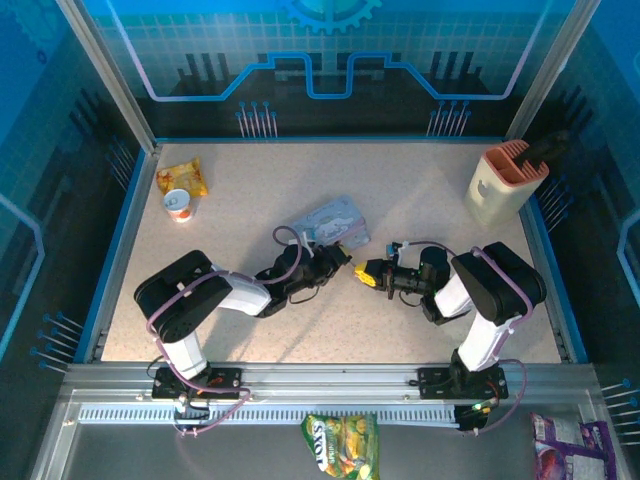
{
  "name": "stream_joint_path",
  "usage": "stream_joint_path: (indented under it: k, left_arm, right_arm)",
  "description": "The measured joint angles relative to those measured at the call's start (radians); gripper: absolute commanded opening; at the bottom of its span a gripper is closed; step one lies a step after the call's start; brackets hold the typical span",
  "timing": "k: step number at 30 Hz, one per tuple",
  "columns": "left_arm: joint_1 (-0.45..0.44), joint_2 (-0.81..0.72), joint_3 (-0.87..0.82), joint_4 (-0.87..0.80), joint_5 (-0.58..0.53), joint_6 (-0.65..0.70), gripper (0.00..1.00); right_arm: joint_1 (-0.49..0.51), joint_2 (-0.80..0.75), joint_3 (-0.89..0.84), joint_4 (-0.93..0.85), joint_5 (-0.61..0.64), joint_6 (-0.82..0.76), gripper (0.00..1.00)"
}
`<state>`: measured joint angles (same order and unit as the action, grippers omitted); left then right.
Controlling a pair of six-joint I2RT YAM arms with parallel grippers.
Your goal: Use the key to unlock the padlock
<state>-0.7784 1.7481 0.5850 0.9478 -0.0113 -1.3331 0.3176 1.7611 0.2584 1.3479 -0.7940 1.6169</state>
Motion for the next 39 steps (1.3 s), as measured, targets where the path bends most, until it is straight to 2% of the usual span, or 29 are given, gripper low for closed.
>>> stream_joint_path:
  k: [13,21,28,39]
  left_arm:
    - [-0.006,0.012,0.015,0.000,-0.023,0.000,0.00]
    - [-0.032,0.012,0.015,0.001,-0.021,0.000,0.00]
    - [-0.035,0.012,0.017,-0.003,-0.027,0.000,0.00]
    - [-0.036,0.012,0.019,-0.024,-0.081,0.000,0.00]
  right_arm:
    - [-0.005,0.000,0.013,-0.009,-0.010,0.011,0.00]
    - [-0.073,0.000,0.015,-0.032,-0.049,-0.005,0.00]
    - [-0.072,-0.001,0.015,-0.039,-0.045,-0.006,0.00]
    - [-0.007,-0.022,0.017,-0.077,0.077,-0.013,0.00]
